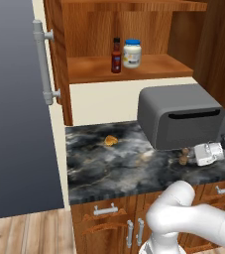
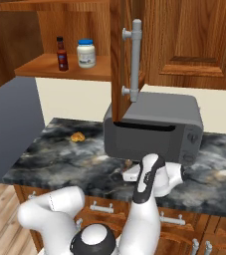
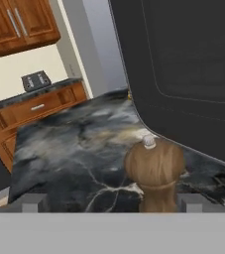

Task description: There are various items on the counter. Only move the condiments/shakers into the cabinet.

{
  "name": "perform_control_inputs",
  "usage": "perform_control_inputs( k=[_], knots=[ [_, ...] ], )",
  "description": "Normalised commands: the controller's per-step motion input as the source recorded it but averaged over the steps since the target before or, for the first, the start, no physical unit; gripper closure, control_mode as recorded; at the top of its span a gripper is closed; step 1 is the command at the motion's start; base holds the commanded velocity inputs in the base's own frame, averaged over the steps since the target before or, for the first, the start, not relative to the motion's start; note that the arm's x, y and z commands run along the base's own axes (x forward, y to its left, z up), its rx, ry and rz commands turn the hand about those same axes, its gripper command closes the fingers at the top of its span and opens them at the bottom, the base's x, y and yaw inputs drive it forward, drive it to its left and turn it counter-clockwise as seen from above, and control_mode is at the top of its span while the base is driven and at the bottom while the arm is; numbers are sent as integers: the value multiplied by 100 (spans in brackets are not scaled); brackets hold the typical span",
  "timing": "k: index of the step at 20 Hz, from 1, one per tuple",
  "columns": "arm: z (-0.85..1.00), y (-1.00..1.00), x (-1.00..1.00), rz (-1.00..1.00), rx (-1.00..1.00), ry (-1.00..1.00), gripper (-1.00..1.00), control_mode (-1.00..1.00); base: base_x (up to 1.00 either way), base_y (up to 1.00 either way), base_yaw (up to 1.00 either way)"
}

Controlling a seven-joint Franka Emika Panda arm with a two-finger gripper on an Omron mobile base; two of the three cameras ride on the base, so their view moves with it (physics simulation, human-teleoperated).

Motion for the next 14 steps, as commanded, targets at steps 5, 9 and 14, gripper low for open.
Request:
perform_control_inputs(
  k=[5, 9, 14],
  knots=[
    [0, 9, 0, -3, 0, 6, -100, -100, 0, 0, 0],
    [0, 0, 1, -10, 0, 2, -100, -100, 0, 0, 0],
    [0, 0, 1, -11, 0, 0, -100, -100, 0, 0, 0]
  ],
)
